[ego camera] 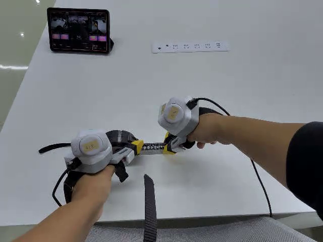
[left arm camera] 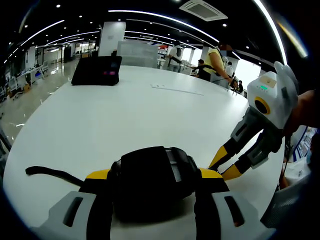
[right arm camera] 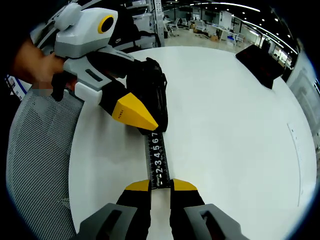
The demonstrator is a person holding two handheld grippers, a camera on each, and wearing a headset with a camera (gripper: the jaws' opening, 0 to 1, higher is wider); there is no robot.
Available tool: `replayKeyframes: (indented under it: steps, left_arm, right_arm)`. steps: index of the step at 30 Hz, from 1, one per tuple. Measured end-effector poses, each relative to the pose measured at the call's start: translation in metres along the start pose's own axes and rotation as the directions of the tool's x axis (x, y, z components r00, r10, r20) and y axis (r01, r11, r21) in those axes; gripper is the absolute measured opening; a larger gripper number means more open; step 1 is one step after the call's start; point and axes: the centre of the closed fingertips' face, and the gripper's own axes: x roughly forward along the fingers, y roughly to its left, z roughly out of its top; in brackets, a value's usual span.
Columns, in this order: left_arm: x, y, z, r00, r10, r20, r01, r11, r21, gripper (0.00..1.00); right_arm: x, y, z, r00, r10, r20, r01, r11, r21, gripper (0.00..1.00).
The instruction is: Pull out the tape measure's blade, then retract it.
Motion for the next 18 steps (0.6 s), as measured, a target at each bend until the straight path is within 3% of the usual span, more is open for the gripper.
replayKeyframes:
  steps: [18]
  left_arm:
    - [-0.001,-0.001,0.000,1.0000,-0.001,0.000,0.001,1.000,-0.006,0.62]
  right_arm:
    - [0.005,0.002,0.012,0.9995,-0.001,0.033,0.001,1.000,-0.002,0.10]
